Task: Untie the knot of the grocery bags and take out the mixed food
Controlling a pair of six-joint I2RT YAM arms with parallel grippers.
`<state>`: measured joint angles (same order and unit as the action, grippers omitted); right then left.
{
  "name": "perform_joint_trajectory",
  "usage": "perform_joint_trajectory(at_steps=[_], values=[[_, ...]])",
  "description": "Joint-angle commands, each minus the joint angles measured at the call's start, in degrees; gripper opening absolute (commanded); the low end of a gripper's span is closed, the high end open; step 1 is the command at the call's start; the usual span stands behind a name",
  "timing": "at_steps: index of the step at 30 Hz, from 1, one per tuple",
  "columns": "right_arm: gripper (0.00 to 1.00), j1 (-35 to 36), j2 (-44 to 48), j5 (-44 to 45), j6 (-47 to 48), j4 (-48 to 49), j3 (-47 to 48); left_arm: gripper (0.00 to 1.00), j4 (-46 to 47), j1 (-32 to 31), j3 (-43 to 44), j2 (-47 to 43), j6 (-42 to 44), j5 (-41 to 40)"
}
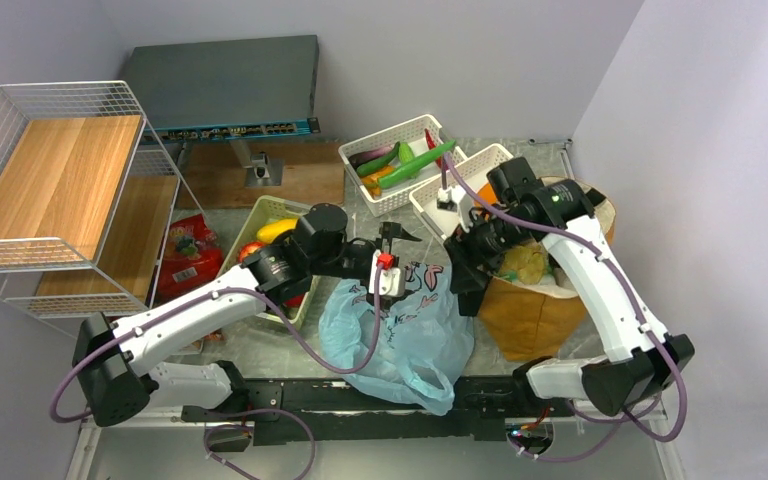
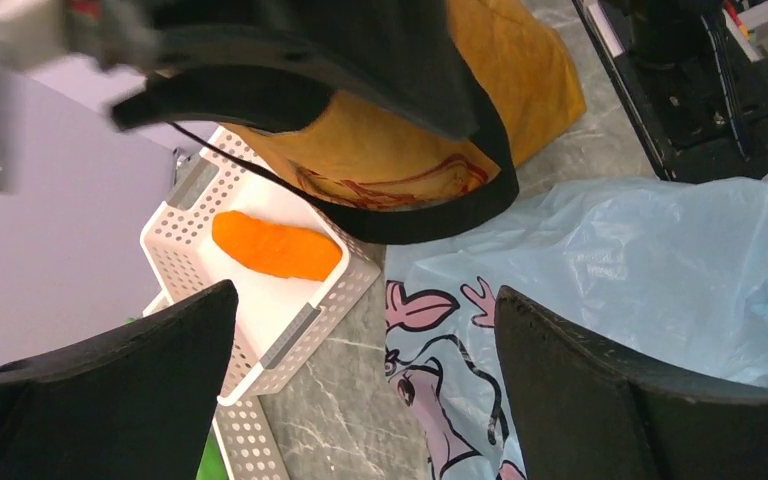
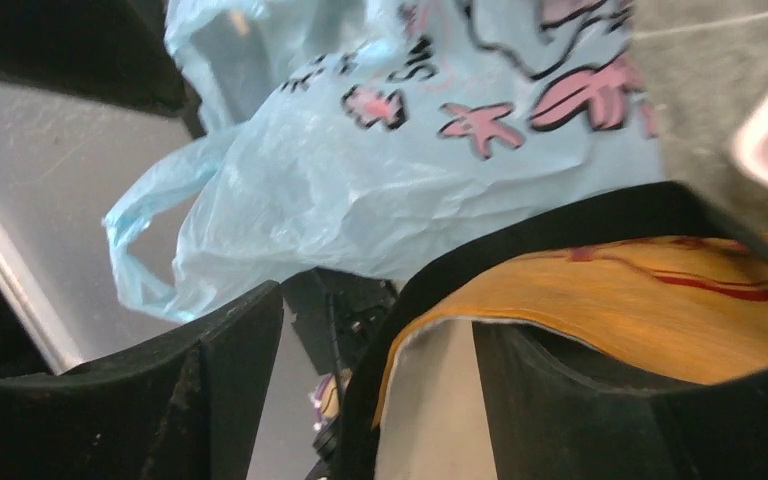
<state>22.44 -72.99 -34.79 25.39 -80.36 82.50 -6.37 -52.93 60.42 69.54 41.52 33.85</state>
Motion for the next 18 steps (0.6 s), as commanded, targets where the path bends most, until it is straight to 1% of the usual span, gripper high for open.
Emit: perform_joint_trajectory(at_steps=[1,4,5,6,8,11,13,14,15,16,18], values=[[0.72,-2.54,-0.53,4.64,-2.12,2.16,14.14,1.0,4.2,-0.42,0.27,-0.18,3.67,2.57],[0.75,-9.21,0.31,4.77,-3.42,-0.53,24.33,0.99,3.31,-0.7,0.95,0.21,3.16,2.5],[0.76,-11.34,0.56,5.63,-3.98,-1.35,26.9,0.99,2.68,-0.75,1.31,0.57,3.57,2.54],[0.77,-12.1,1.05,8.5,-5.09,-1.22,28.65,0.99,2.52,-0.84,1.31,0.78,4.01,2.46],[0.8,-13.96,3.61,17.3,-9.24,2.5,29.77,1.0,2.96,-1.04,0.93,1.06,4.98,1.99],[0.93,-14.95,9.81,37.32,-15.15,12.43,25.0,1.0,2.83,-1.04,1.29,1.83,5.3,1.63],[0.97,-15.54,10.08,51.67,-17.04,13.11,23.08,0.99,2.49,-1.04,1.86,2.45,5.26,2.03],[0.99,-17.03,9.42,56.45,-17.08,12.23,22.3,0.99,2.62,-1.04,1.89,2.67,5.1,2.2],[0.99,-19.67,8.88,58.82,-15.99,11.55,21.17,0.99,2.9,-1.04,1.85,2.93,4.84,2.39],[0.99,-23.99,8.45,58.03,-14.98,11.18,20.34,0.99,3.17,-1.07,1.76,3.15,4.48,2.52],[1.0,-34.73,7.39,52.65,-11.96,10.88,19.51,0.99,3.5,-1.06,1.78,3.61,4.02,2.47]])
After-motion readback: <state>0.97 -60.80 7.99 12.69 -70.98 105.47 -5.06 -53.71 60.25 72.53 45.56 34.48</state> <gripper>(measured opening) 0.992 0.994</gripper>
